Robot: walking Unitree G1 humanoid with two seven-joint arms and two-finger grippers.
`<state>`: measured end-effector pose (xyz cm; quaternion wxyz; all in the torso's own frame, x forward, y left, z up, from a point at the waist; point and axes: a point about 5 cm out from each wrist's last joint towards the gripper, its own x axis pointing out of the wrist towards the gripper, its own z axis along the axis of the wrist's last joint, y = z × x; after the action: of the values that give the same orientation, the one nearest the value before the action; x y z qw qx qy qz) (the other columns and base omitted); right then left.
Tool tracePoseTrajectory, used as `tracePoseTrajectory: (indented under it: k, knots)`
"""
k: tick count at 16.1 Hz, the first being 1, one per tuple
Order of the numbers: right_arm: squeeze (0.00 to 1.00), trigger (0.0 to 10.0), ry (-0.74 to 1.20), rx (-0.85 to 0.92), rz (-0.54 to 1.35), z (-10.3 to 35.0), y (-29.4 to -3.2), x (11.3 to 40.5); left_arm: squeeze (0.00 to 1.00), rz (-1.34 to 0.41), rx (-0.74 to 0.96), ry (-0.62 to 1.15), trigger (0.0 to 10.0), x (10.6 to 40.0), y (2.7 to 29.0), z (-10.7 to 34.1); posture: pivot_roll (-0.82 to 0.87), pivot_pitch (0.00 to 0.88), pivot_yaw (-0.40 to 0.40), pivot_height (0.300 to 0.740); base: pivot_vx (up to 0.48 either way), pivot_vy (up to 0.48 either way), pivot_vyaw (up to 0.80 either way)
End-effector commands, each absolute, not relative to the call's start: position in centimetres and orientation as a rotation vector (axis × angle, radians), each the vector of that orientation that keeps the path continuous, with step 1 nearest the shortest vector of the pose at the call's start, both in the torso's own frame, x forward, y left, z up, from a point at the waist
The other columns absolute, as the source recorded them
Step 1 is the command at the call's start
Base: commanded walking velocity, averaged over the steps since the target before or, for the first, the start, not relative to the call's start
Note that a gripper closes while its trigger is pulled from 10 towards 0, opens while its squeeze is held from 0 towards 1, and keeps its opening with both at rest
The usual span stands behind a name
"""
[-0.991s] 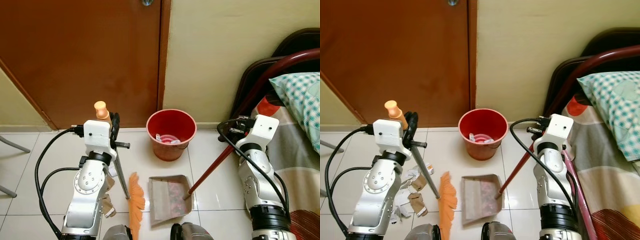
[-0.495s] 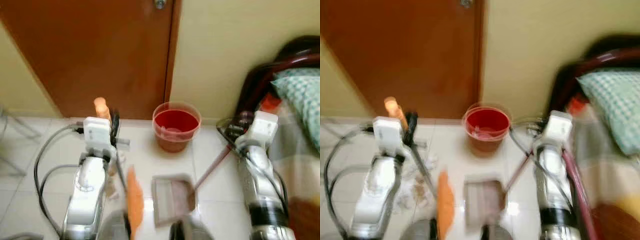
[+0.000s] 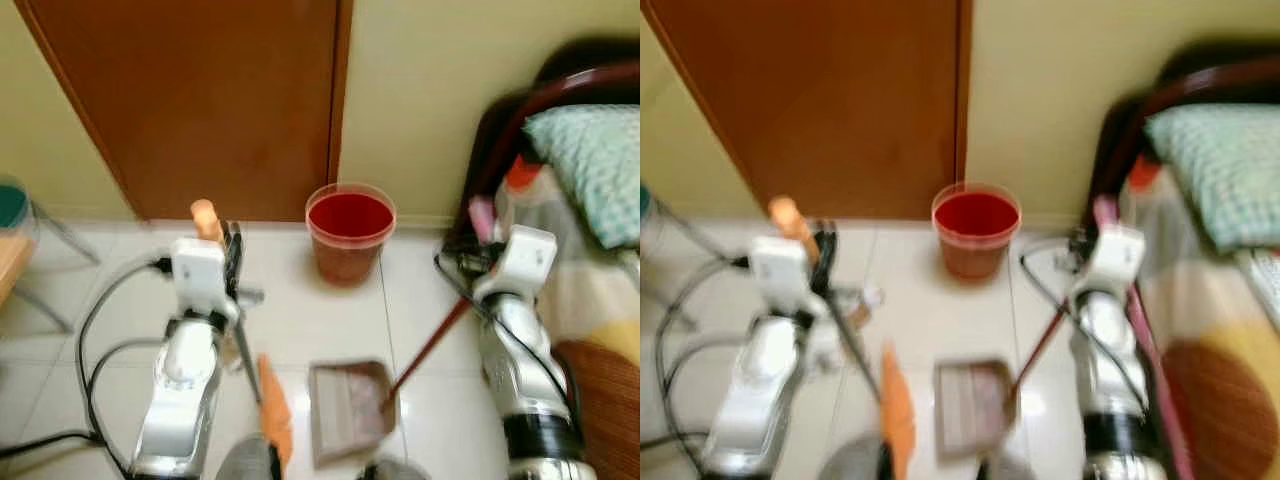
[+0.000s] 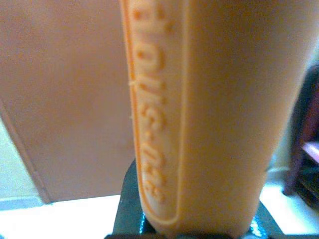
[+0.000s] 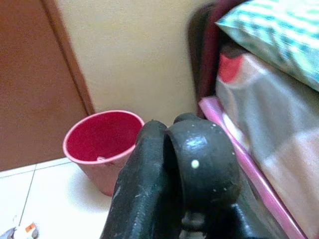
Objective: Sweep floor
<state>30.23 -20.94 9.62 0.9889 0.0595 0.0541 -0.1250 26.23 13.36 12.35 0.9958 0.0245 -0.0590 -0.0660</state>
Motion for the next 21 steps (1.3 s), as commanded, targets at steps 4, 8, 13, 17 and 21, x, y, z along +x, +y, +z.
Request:
tracePoseTrajectory:
  k: [4,8,13,17,21]
  knots:
    - [0.00,10.0,0.097,0.155,-0.261,9.6,-21.1,30.2,0.00,-0.149,0.116,-0.209,10.0,26.4,12.9,14.1,0.07,0.067,-0.038,0.740,0.000,0.000,0.00]
    - [0.00,10.0,0.087,0.158,-0.233,9.9,-20.1,30.9,0.00,-0.150,0.154,-0.231,10.0,26.6,12.9,14.4,0.08,0.061,-0.048,0.740,0.000,0.000,0.00]
    - [0.00,10.0,0.112,0.184,-0.233,9.5,-20.2,30.6,0.00,-0.118,0.127,-0.211,10.0,27.1,13.0,14.5,0.05,0.067,-0.055,0.740,0.000,0.000,-0.24]
    - [0.00,10.0,0.099,0.169,-0.210,10.2,-19.8,31.4,0.00,-0.107,0.131,-0.233,10.0,27.3,12.7,15.0,0.00,0.078,-0.077,0.740,0.000,0.000,-0.12]
    - [0.00,10.0,0.114,0.203,-0.201,10.1,-19.3,31.2,0.00,-0.127,0.146,-0.235,10.0,27.1,12.3,15.1,0.00,0.086,-0.071,0.740,0.000,0.273,0.00]
